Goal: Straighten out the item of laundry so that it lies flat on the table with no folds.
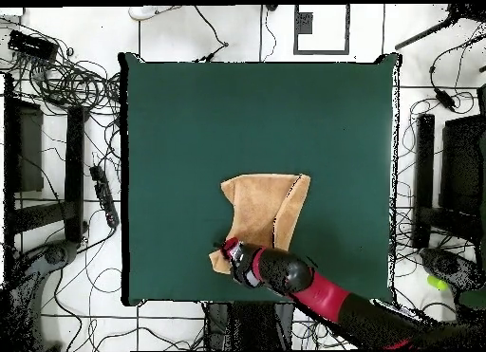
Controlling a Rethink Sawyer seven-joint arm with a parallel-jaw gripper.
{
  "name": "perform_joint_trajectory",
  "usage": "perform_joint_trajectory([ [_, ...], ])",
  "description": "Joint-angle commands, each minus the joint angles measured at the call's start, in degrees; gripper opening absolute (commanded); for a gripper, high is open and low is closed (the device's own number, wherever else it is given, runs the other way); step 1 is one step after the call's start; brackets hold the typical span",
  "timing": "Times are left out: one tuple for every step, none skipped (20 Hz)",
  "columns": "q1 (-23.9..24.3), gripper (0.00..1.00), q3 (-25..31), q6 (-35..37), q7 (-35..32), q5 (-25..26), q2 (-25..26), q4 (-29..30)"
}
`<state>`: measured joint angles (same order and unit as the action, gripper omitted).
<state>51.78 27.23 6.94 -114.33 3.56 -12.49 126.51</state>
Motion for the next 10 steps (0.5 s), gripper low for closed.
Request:
perform_joint_trajectory([
  [-1.97, 1.00, 7.68, -4.08, -10.29, -2.25, 0.73, -0.13],
  [-1.48, 1.00, 6.79, -2.51, -8.29, -2.24, 3.08, -3.45],
  [-1.38, 1.00, 7.18, -2.62, -8.66, -2.41, 2.68, -3.05],
  [-0.84, 1.00, 6.70, -1.80, -7.49, -2.40, 4.29, -5.05],
  [-0.80, 1.00, 7.02, -1.87, -7.95, -2.57, 3.66, -4.45],
  [-0.82, 1.00, 7.06, -2.33, -8.05, -2.39, 3.99, -4.33],
  [-0.59, 1.00, 7.60, -3.10, -8.60, -2.28, 3.72, -3.42],
  [-0.37, 1.00, 8.13, -3.86, -9.15, -2.17, 3.46, -2.51],
  [-0.21, 1.00, 8.55, -4.41, -9.65, -2.27, 3.47, -2.04],
  [-0.06, 1.00, 8.97, -4.96, -10.16, -2.36, 3.47, -1.57],
])
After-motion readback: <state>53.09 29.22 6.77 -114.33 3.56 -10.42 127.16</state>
